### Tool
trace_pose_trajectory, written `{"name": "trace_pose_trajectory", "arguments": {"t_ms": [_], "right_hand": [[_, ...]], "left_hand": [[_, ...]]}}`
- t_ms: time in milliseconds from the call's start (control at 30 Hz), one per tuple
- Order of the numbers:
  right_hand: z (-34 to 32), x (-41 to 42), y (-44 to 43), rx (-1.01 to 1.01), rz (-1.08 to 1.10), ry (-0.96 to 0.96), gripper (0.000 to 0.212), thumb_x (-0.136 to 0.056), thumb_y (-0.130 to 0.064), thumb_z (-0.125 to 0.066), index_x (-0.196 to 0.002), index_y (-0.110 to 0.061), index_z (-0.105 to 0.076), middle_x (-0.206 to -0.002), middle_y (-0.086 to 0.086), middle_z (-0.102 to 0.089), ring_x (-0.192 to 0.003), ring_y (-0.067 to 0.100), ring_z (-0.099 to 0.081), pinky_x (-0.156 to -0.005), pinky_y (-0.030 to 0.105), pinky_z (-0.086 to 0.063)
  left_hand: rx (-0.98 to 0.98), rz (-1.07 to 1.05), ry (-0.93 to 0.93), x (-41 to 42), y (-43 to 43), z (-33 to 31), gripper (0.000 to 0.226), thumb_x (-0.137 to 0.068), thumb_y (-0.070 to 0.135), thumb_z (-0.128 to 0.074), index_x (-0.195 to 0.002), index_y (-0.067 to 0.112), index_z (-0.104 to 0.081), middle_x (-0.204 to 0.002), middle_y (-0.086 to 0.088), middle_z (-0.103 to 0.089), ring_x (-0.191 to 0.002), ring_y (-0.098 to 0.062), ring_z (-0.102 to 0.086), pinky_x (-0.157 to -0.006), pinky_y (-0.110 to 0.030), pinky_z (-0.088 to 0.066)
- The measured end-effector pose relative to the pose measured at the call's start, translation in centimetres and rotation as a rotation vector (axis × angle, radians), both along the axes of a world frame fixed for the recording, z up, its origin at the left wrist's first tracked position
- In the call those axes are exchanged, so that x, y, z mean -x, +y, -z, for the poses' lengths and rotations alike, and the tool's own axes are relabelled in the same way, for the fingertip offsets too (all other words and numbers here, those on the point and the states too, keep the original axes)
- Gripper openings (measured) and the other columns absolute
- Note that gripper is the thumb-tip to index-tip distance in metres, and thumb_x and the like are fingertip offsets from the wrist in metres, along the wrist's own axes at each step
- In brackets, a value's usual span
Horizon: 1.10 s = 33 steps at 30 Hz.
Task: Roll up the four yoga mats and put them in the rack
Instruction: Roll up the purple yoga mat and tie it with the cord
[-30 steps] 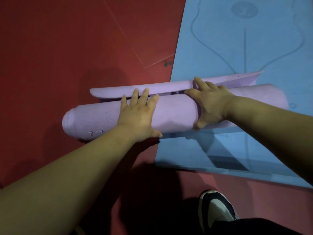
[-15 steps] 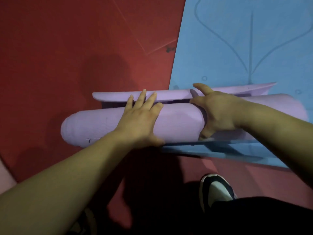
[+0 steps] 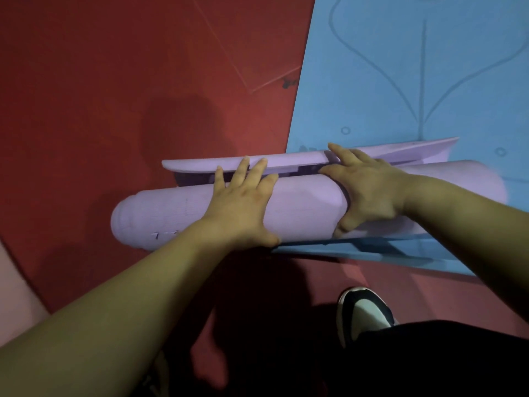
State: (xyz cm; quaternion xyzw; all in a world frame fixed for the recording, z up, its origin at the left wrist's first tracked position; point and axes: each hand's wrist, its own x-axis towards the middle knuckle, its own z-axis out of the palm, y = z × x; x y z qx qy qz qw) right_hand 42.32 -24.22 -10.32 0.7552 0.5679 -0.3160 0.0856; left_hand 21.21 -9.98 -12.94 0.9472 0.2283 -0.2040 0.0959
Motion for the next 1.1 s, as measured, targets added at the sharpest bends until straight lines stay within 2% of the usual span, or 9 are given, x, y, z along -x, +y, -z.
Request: {"name": "trace_pose_trajectory", "arguments": {"t_ms": [167,233,433,600,800,900,1000,1033,1100], "right_hand": [[-0.2,-0.9,0.8,-0.013,0.026,0.063,0.128,-0.044,-0.074,-0.087,-0.151,-0.046,-0.023,-0.169,0.002,0.006,-0.155,0.027,-0.002,-0.122,0.049,-0.021],[-0.1,-1.2,0.5,-0.085,0.057,0.085,0.131,-0.045,-0.074,-0.088,-0.154,-0.042,-0.023,-0.169,0.004,0.0,-0.155,0.025,-0.005,-0.123,0.045,-0.018],[0.5,-1.7,-0.8,-0.22,0.136,0.074,0.134,-0.048,-0.077,-0.084,-0.157,-0.039,-0.017,-0.17,-0.001,0.002,-0.156,0.022,-0.006,-0.123,0.045,-0.018],[0.8,-2.2,-0.3,-0.229,0.151,0.101,0.139,-0.046,-0.072,-0.088,-0.158,-0.038,-0.015,-0.17,0.001,0.004,-0.157,0.023,0.001,-0.126,0.042,-0.015],[0.8,-2.6,-0.3,-0.26,0.17,0.124,0.136,-0.047,-0.065,-0.092,-0.158,-0.038,-0.018,-0.169,0.002,-0.004,-0.155,0.02,-0.007,-0.121,0.033,-0.017],[1.3,-2.4,-0.5,-0.288,0.151,0.058,0.131,-0.047,-0.08,-0.082,-0.156,-0.037,-0.023,-0.167,0.006,-0.017,-0.153,0.024,-0.019,-0.122,0.041,-0.023],[1.9,-2.2,-0.2,-0.335,0.167,0.009,0.117,-0.058,-0.098,-0.053,-0.154,-0.035,-0.029,-0.161,0.002,-0.03,-0.147,0.024,-0.033,-0.118,0.044,-0.029],[2.0,-2.2,0.1,-0.353,0.201,0.025,0.109,-0.064,-0.097,-0.046,-0.152,-0.035,-0.032,-0.159,0.001,-0.033,-0.144,0.024,-0.037,-0.117,0.042,-0.031],[1.9,-2.4,0.7,-0.354,0.237,0.054,0.097,-0.074,-0.089,-0.05,-0.152,-0.033,-0.034,-0.157,0.001,-0.034,-0.141,0.024,-0.04,-0.115,0.037,-0.031]], "left_hand": [[0.021,-0.1,-0.068,-1.1,0.7,0.7,0.108,-0.07,0.096,-0.017,-0.16,0.037,-0.005,-0.171,0.004,0.003,-0.157,-0.026,0.005,-0.121,-0.065,-0.001],[0.001,-0.131,-0.088,-1.7,1.0,1.0,0.099,-0.076,0.093,-0.009,-0.16,0.039,-0.008,-0.171,0.003,-0.003,-0.156,-0.028,0.001,-0.121,-0.064,-0.003],[-0.016,-0.142,-0.066,-2.7,1.9,1.4,0.093,-0.08,0.09,-0.009,-0.159,0.041,-0.01,-0.17,0.002,-0.009,-0.156,-0.028,-0.004,-0.122,-0.063,-0.005],[-0.042,-0.163,-0.072,-2.9,2.2,1.6,0.094,-0.08,0.091,-0.01,-0.16,0.04,-0.008,-0.17,0.001,-0.011,-0.156,-0.027,-0.005,-0.122,-0.061,-0.006],[-0.052,-0.162,-0.078,-3.3,2.4,1.5,0.099,-0.079,0.09,-0.013,-0.16,0.033,-0.015,-0.16,-0.002,-0.034,-0.148,-0.032,-0.029,-0.12,-0.062,-0.016],[-0.068,-0.162,-0.086,-3.4,2.5,1.4,0.1,-0.079,0.09,-0.013,-0.159,0.031,-0.018,-0.157,-0.003,-0.038,-0.144,-0.03,-0.033,-0.119,-0.062,-0.019],[-0.054,-0.171,-0.087,-3.5,2.7,1.4,0.098,-0.08,0.089,-0.016,-0.159,0.032,-0.018,-0.158,-0.003,-0.037,-0.144,-0.029,-0.033,-0.12,-0.061,-0.018],[-0.043,-0.173,-0.086,-3.6,2.8,1.4,0.097,-0.08,0.089,-0.016,-0.159,0.033,-0.017,-0.159,-0.002,-0.036,-0.145,-0.029,-0.032,-0.12,-0.061,-0.016],[-0.028,-0.174,-0.086,-3.8,2.9,1.4,0.096,-0.081,0.088,-0.018,-0.16,0.033,-0.016,-0.161,-0.001,-0.034,-0.147,-0.027,-0.029,-0.121,-0.06,-0.013]]}}
